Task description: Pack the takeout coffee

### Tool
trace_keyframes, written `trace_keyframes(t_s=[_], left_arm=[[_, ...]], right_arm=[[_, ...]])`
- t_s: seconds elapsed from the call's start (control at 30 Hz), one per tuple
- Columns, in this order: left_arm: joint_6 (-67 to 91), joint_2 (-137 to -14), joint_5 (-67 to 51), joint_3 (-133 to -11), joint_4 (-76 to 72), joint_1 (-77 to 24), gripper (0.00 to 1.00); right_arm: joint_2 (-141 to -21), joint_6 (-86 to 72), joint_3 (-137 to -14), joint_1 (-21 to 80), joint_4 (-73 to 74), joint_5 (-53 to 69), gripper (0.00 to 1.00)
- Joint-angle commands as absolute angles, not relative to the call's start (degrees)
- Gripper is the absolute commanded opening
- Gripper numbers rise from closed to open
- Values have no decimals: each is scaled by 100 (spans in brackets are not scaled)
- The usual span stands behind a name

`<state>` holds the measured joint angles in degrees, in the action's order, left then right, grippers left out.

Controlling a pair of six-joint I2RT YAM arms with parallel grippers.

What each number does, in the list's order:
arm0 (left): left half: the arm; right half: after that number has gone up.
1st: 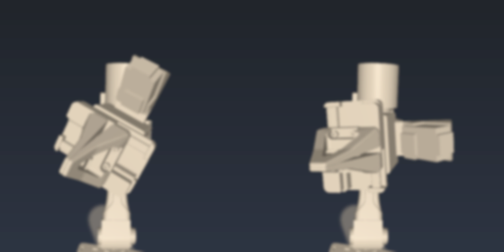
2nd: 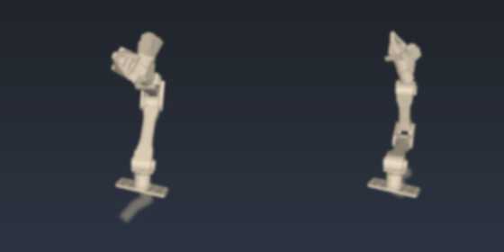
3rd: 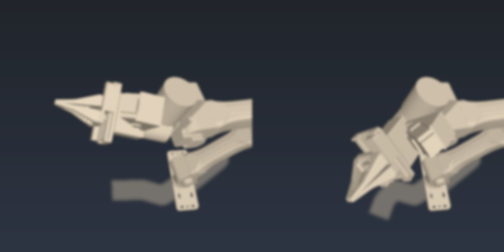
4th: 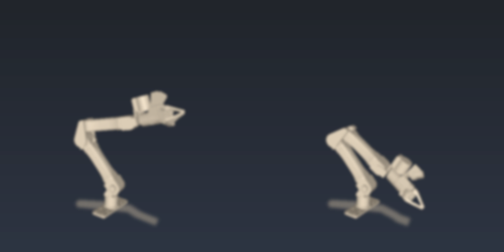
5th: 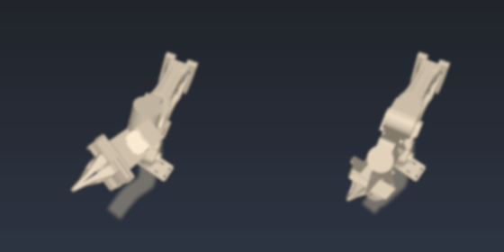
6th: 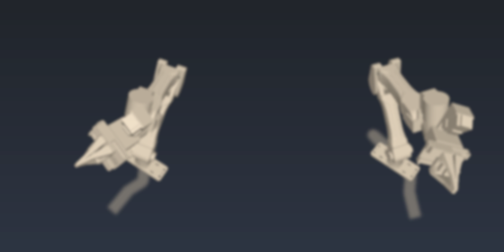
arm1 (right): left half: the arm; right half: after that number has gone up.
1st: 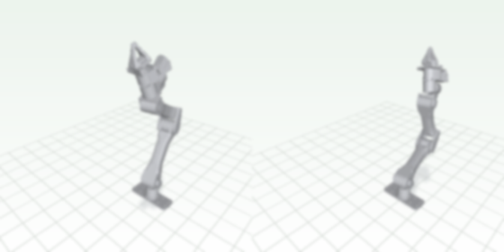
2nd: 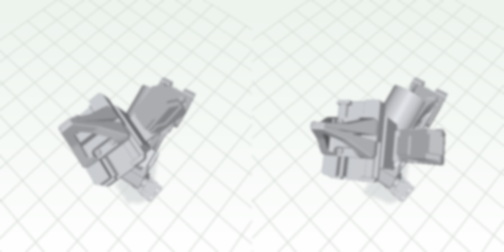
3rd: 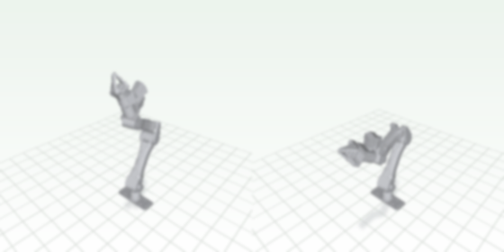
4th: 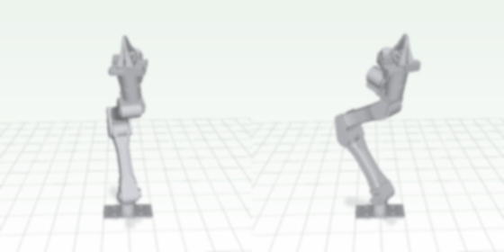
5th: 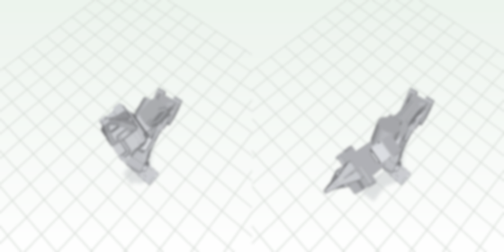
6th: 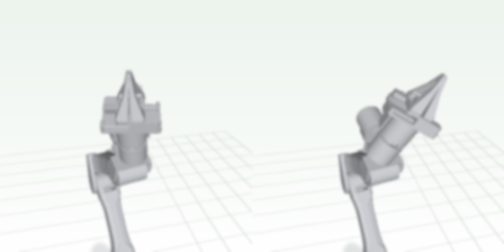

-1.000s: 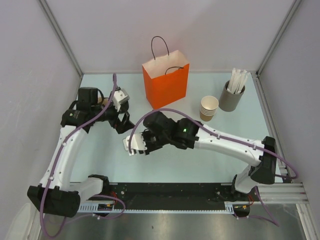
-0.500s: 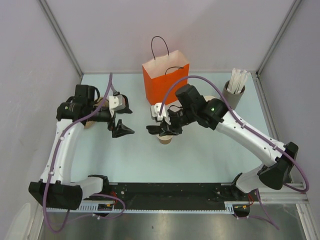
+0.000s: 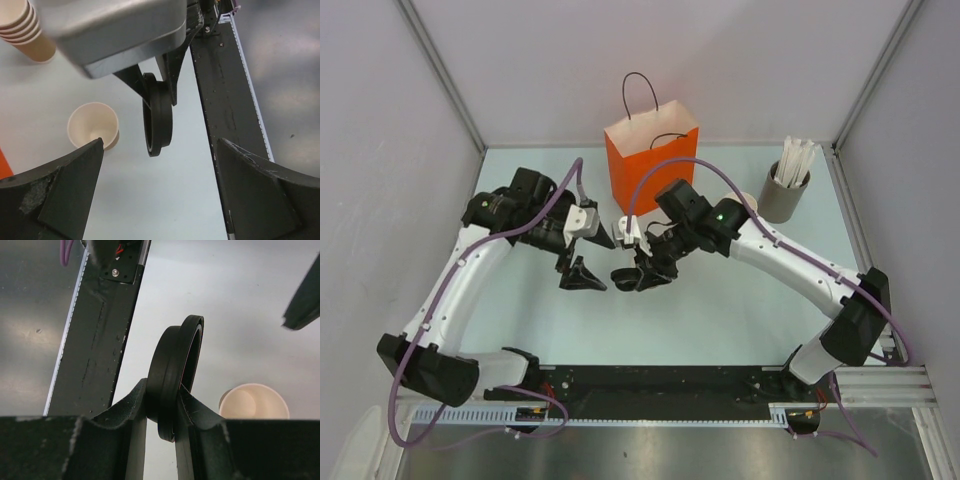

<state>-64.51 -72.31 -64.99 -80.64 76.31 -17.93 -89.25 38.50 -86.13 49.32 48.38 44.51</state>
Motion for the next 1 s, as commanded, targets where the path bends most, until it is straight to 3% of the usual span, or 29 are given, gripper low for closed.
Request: trace_keyframes(t_s=[0.0, 0.43, 0.97], left_arm=[[-5977, -7084, -6408, -7893, 7200, -2109, 99], [-4694, -6961, -5924, -7295, 5697, -2470, 90], [-4430, -7181, -5722, -7163, 5440, -2777, 76]], right_arm=[[-8974, 3586, -8675, 4834, 4527, 4676, 23], [-8947, 3331, -8710, 4702, 4157, 4790, 22], [-9105, 3190, -8930, 4491, 4148, 5229, 22]])
